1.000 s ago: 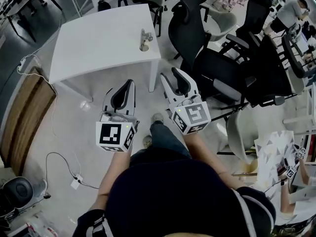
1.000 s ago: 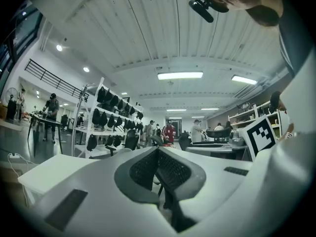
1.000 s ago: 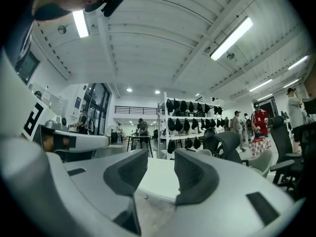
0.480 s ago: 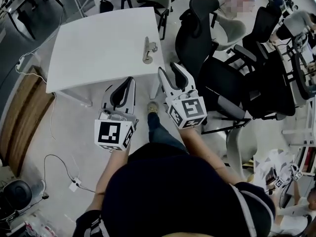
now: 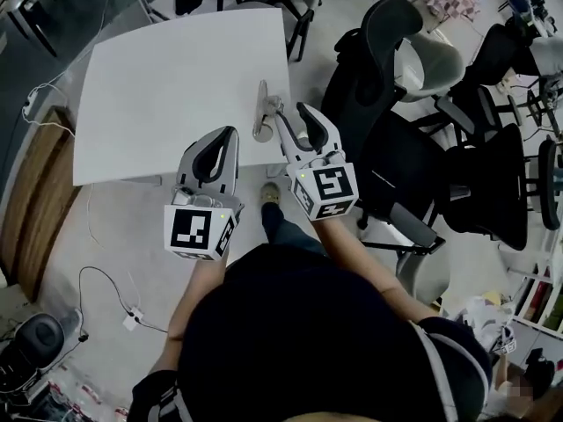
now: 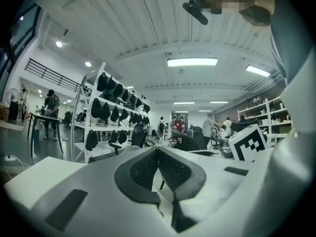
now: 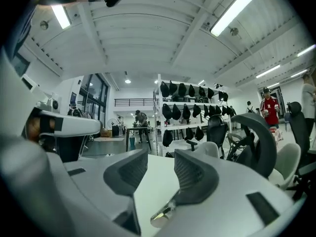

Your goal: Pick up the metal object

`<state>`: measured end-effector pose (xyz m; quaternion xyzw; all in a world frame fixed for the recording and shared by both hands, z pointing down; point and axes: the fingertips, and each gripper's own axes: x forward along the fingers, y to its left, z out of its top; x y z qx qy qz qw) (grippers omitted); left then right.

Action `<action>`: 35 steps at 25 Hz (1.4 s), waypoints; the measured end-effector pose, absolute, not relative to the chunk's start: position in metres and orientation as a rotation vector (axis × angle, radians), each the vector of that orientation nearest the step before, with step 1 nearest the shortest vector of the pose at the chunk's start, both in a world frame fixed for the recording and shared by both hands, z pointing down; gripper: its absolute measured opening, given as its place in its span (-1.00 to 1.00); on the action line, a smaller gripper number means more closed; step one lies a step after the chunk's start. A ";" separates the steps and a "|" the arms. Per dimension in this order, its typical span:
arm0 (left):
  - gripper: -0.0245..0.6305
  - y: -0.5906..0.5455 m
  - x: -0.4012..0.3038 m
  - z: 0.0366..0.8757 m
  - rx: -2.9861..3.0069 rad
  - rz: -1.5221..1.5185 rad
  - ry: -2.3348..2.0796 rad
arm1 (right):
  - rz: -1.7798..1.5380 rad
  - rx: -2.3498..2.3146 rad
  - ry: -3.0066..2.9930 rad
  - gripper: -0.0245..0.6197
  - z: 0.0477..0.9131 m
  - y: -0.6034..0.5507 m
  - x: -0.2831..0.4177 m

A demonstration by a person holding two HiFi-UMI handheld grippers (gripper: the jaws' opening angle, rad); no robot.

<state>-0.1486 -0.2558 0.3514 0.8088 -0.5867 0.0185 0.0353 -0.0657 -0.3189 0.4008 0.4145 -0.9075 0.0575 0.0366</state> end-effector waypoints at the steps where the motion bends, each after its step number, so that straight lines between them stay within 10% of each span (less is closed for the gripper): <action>1: -0.85 -0.266 -0.151 0.353 2.477 0.064 -1.806 | 0.188 1.262 -2.775 -0.43 0.406 -0.329 -0.069; 35: -0.85 -0.406 -0.169 0.415 2.490 0.257 -1.566 | 0.851 1.223 -2.190 -0.43 0.620 -0.438 -0.083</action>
